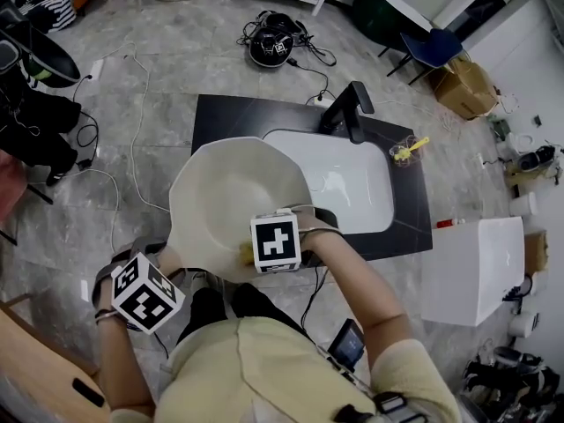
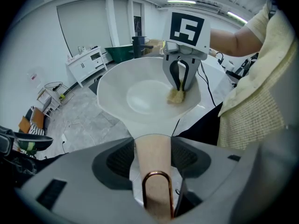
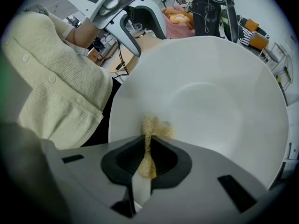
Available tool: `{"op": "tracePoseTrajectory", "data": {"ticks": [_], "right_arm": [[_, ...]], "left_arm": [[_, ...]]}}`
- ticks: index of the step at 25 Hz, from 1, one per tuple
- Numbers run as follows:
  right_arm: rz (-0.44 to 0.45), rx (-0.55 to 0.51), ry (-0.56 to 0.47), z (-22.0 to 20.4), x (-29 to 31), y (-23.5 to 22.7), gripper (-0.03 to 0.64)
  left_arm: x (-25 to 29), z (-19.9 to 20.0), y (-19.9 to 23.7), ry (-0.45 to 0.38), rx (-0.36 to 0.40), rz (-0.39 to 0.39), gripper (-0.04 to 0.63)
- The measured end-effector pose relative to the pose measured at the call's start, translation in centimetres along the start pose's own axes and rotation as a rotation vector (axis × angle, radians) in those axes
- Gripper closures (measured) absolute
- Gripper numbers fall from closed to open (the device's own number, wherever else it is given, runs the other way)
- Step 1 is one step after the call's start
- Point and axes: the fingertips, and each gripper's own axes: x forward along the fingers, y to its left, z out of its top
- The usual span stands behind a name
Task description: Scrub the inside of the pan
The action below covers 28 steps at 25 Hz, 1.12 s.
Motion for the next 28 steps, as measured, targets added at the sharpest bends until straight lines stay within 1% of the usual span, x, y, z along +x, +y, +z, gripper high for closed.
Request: {"op": "tracePoseTrajectory", "data": {"ticks": [3,7,10,18,21,25,28], "right_arm": [[-0.02,0.003,0.046,-1.0,-0.2,-0.4,0.566],[-0.088,0.015,0.142,-2.7,-0.5,-1.4,0.566],[-0.139,0.025,0.194,-3.6,-0.6,-2.0,0.566],[-0.318,0.057,0.309,-5.8,-1.4,-5.2,0.566],[-0.366,0.078,0.324,-6.3,-1.6,-6.4,0.566],[-0.426,0.099,0.313,-6.6,-2.1,-7.9,0.566],[-0.514,0.113,0.309,-6.8,-2.9,-9.7,0.566]], "left_arm": [[0.0,0.0,0.1,0.008,0.005,0.006,0.347],[0.0,0.0,0.1,0.01,0.008,0.012,0.347],[0.0,-0.1,0.0,0.009,0.005,0.017,0.347],[0.2,0.0,0.0,0.007,0.002,0.019,0.347],[0.2,-0.1,0.0,0.007,-0.001,0.018,0.347],[0.2,-0.1,0.0,0.007,0.0,0.012,0.347],[0.3,-0.1,0.0,0.01,-0.001,0.006,0.347]]}}
